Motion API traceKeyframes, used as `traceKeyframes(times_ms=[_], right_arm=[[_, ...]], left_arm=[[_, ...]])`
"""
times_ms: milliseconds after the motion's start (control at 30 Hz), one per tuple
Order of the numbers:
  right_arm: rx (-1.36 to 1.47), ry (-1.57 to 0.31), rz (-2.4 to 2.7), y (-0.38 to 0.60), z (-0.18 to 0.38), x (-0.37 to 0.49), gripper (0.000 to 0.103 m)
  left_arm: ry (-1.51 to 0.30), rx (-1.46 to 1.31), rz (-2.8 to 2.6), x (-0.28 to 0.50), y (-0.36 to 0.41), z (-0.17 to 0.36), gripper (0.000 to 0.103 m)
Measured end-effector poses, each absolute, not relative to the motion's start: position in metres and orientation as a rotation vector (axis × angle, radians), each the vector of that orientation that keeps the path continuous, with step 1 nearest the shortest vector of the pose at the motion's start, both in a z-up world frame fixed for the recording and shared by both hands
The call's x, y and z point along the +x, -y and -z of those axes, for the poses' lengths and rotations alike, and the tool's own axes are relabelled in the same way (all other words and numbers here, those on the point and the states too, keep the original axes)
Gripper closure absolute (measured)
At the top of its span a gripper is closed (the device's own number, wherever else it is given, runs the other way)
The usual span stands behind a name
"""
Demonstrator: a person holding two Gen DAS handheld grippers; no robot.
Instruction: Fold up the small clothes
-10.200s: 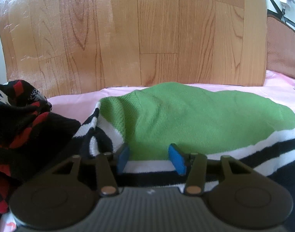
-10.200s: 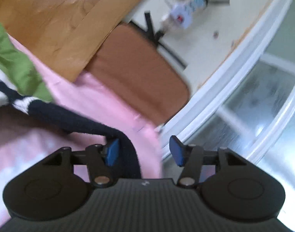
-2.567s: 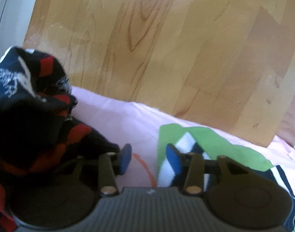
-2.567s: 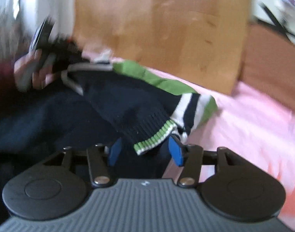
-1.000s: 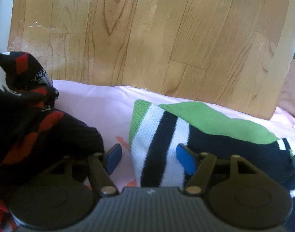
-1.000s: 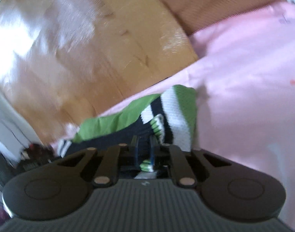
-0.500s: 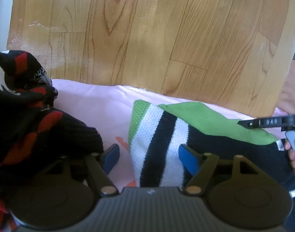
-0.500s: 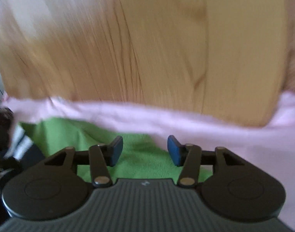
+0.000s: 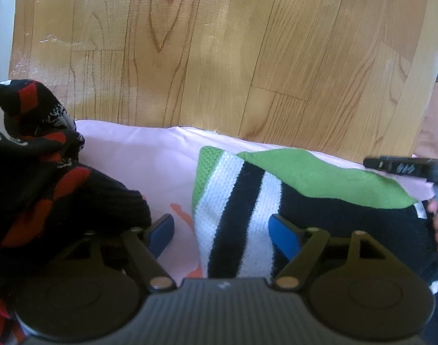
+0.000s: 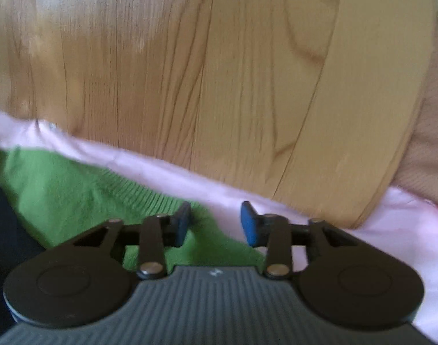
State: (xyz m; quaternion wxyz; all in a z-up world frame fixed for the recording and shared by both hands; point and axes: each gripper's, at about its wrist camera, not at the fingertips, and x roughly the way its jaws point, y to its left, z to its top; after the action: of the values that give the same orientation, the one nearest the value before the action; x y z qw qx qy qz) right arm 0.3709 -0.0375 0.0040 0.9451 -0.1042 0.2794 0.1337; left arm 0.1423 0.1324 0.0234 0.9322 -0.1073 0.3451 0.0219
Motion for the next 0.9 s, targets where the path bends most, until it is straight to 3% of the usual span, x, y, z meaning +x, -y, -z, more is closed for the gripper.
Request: traceKeyframes(times_ms=[100,200,267,333,367,467,533,600,900], right_arm=[[-0.067,-0.552,-0.418,0.031,-0.023,0.353,0.066],[-0.055,-0.643,-0.613,-0.014,-0.025,0.349,0.081],[-0.055,-0.717,-0.645,-0.046,-0.014,0.361,0.083],[-0.058,-0.734,-0.606,-0.063,0.003,0.377,0.102],[-0.043,-0.719,-0.591,-0.067,0.007,0.384,0.102],[0.060,-0.750,-0.556,-0.067,0.003,0.400,0.101],[0.047,-0.734,-0.551,-0.064,-0.005,0.389,0.091],[0.057,-0.671,-0.555,-0.049,-0.020,0.366,0.075],[0.045,-0.595,-0.560,0.082,-0.031,0.164,0.067]], left_arm=[[-0.707,-0.219,-0.048,0.143,-0.132,-0.024,0.027],[-0.707,-0.222,-0.049,0.143,-0.133,-0.024,0.025],[-0.708,-0.225,-0.049,0.143,-0.134,-0.024,0.025],[-0.708,-0.229,-0.047,0.144,-0.134,-0.024,0.024],[-0.709,-0.229,-0.046,0.144,-0.134,-0.024,0.024],[-0.709,-0.229,-0.043,0.144,-0.134,-0.024,0.023],[-0.708,-0.237,-0.039,0.144,-0.134,-0.024,0.022],[-0.705,-0.247,-0.038,0.143,-0.136,-0.024,0.022],[-0.650,-0.299,0.070,0.101,-0.132,-0.065,0.019]])
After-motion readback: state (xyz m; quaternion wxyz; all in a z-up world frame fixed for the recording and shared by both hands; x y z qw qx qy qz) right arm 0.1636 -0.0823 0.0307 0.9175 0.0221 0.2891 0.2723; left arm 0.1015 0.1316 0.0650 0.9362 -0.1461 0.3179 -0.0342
